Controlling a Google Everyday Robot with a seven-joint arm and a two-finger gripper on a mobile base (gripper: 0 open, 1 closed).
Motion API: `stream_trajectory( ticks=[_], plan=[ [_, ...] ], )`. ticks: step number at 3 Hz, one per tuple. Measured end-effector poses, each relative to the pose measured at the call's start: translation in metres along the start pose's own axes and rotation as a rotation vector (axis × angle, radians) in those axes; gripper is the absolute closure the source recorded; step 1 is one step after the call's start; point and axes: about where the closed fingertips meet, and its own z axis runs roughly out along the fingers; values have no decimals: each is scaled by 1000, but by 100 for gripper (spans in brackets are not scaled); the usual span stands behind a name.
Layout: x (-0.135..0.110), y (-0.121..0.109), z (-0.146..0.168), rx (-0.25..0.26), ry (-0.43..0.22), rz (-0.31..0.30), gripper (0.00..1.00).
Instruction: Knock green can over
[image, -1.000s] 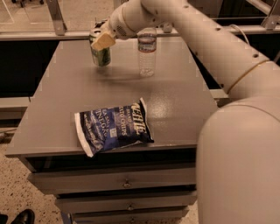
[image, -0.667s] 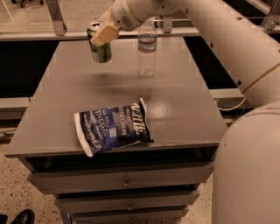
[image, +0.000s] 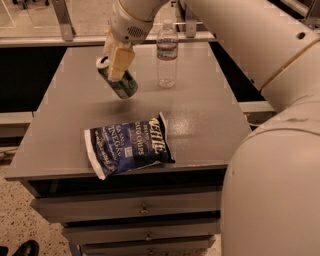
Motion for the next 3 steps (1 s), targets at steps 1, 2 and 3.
stream_trajectory(
  ticks=[1, 2, 3],
  plan=[
    [-12, 36, 30, -138, 120, -139, 76],
    [-23, 51, 47, -197, 146, -205, 45],
    [-36, 58, 57, -225, 106, -222, 22]
  ],
)
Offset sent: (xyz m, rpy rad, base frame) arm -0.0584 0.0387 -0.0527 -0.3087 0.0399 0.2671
